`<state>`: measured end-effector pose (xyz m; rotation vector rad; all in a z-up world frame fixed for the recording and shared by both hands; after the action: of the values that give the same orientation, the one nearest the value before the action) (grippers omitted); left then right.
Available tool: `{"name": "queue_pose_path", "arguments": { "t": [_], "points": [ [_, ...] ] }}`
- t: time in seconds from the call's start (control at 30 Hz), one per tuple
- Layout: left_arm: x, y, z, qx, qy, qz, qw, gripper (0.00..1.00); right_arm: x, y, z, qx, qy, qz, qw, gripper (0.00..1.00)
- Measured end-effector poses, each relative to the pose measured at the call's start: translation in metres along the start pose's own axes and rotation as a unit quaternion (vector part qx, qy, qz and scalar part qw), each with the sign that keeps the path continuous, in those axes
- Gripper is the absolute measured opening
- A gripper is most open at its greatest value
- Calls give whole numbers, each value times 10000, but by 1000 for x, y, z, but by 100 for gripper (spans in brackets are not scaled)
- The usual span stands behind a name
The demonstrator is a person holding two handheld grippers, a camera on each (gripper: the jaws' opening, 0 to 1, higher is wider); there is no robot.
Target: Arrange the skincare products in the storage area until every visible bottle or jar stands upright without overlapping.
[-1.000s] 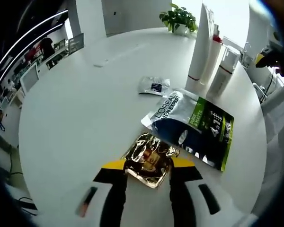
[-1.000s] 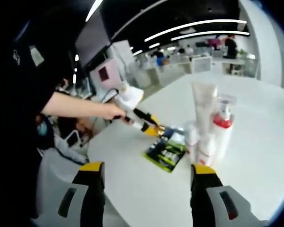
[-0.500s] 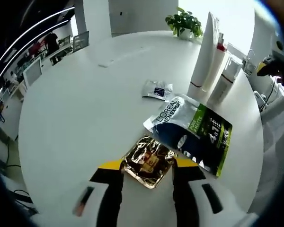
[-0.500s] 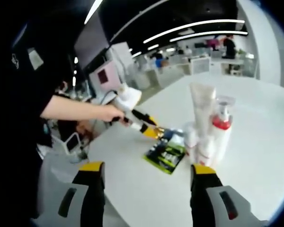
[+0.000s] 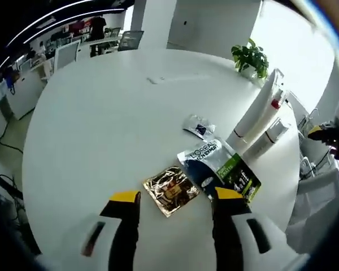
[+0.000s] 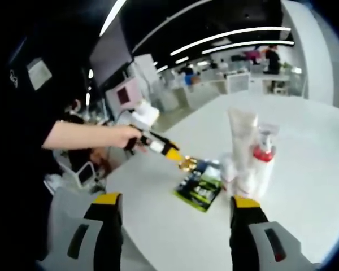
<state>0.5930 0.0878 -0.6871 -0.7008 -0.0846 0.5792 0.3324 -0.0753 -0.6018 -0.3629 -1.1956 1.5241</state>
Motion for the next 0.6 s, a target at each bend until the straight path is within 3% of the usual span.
{"name": "queue_pose_path", "arguments": {
  "t": [0.3,0.43,0.6],
  "points": [
    [-12,7,39,-164,46,162,9997,67,8,-4,7,-110,27,-19,9999,77],
    [-17,9,53,-254,53,346,9991,78,8,-6,13,-155,75,3,9999,79],
    [-28,18,68,-255,104,403,9988,81,10,-6,17,-153,91,48,9998,80]
  ]
}}
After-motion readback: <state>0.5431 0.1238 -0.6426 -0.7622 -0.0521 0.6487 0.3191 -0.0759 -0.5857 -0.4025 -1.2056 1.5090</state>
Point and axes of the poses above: the point that each gripper's makers call its tool centre point, and the gripper's own axes: z roughly backward along the fingers, x roughly to its left, y roughly out of its underside, the point moved 7 cm from there along z, roughly backward along the fingers, and after that the axes turned 6 degrees about -y, right-handed, at the moved point
